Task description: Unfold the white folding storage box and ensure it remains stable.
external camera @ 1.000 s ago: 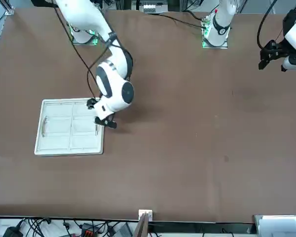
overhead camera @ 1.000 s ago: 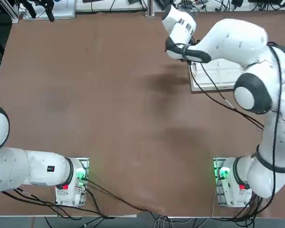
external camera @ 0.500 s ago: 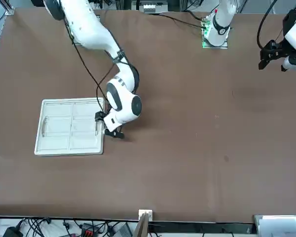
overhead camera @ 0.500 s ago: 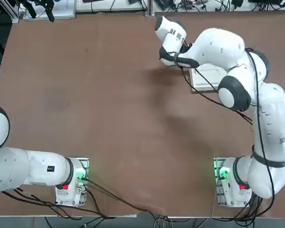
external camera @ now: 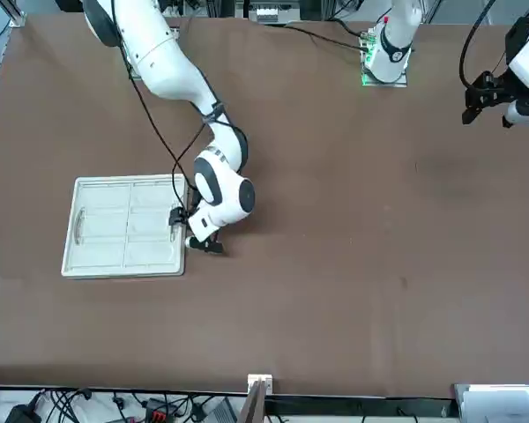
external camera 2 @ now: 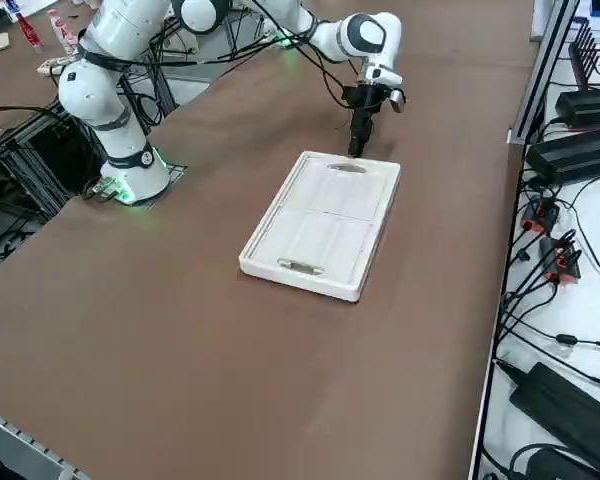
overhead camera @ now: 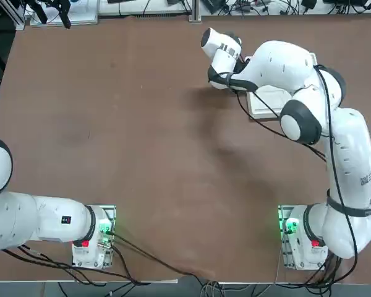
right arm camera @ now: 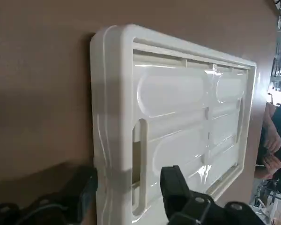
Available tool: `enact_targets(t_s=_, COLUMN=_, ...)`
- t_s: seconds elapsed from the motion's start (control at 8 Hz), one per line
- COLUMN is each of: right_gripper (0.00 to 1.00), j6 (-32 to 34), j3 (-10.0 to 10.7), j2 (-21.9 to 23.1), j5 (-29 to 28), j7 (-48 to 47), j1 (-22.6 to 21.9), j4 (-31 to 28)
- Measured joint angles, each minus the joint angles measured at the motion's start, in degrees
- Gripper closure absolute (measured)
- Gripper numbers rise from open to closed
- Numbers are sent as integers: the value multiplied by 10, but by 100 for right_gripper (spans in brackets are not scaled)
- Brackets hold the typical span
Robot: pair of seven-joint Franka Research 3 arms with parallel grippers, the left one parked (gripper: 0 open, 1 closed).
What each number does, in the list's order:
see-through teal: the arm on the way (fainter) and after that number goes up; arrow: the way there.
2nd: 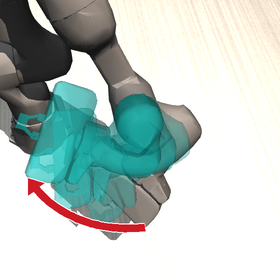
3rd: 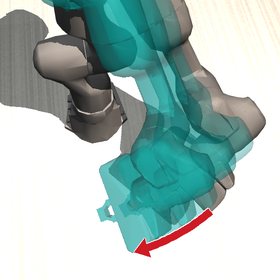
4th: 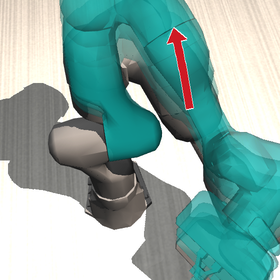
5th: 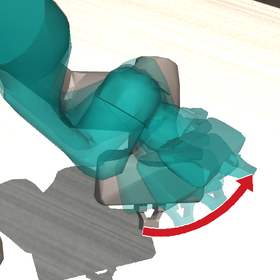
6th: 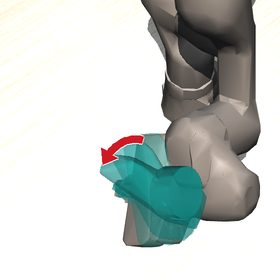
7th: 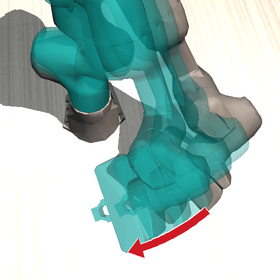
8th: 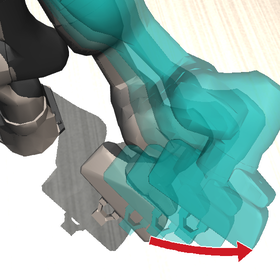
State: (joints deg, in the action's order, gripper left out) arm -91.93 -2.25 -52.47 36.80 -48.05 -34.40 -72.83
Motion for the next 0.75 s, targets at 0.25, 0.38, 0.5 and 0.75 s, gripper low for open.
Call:
enact_targets(t_s=0.25, right_gripper=22, j6=1, j3=1, j2=-6, j5=0, j7=0, j1=0, j4=0)
enact_targets(t_s=0.38, right_gripper=26, j6=1, j3=1, j2=-7, j5=0, j7=0, j1=0, j4=0)
enact_targets(t_s=0.5, right_gripper=26, j6=2, j3=1, j2=-8, j5=0, j7=0, j1=0, j4=0)
enact_targets(t_s=0.75, right_gripper=31, j6=4, j3=1, j2=-8, j5=0, j7=1, j1=0, j4=0)
